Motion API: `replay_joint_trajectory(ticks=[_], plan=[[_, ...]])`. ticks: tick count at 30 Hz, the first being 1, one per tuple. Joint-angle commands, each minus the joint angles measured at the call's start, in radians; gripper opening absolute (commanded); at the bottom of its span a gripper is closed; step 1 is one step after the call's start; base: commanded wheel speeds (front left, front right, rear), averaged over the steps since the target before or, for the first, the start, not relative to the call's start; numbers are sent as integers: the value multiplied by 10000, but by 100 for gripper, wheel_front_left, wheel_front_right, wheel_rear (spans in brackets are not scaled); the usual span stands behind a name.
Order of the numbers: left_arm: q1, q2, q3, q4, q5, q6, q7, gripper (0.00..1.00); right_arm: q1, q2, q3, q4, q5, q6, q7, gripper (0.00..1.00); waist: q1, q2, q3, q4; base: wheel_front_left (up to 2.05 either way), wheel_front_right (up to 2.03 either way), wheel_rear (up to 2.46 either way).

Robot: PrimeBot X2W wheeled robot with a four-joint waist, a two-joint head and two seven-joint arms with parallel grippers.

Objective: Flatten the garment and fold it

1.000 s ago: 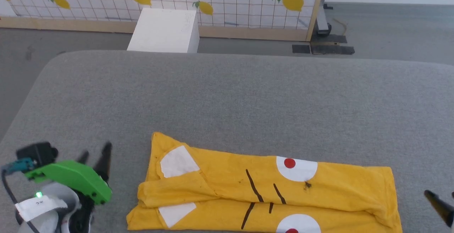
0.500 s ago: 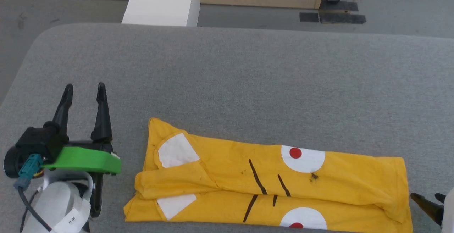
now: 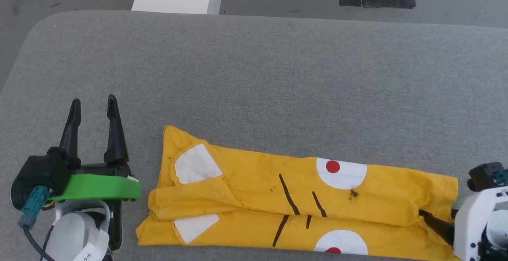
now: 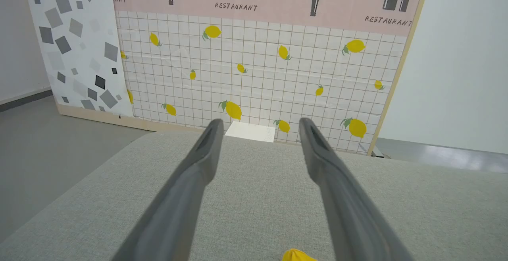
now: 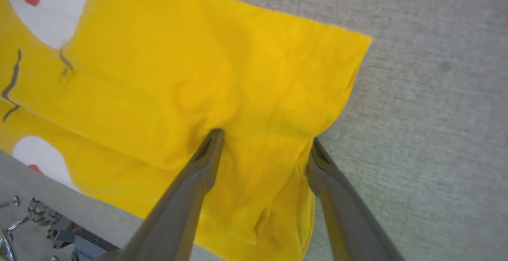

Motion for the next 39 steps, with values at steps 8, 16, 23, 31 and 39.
replay_joint_trajectory(ticks=[8, 16, 23, 31, 39], plan=[[89, -449, 431, 195, 528, -465, -44, 100, -424, 28, 1091, 612, 264, 77, -37, 20, 0, 0, -56, 90, 0, 0, 0], [169, -750, 647, 462, 792, -792, -45, 100, -649, -272, 541, 1197, 205, 77, -24, 0, 0, 0, -97, 54, 0, 0, 0], [114, -805, 626, 782, 931, -1003, -45, 100, -707, -715, -946, 1933, -142, 77, 110, 0, 0, 0, -72, -3, 0, 0, 0], [-46, -820, 551, 1182, 1032, -1088, -45, 100, -834, -806, -3051, 2928, -1504, 77, 601, 0, 0, 0, 27, -89, 0, 0, 0], [-35, -882, 601, 1428, 1024, -1110, -45, 100, -927, -549, -3730, 2413, -3218, 77, 1562, 0, 0, 0, -168, -206, 0, 0, 0]])
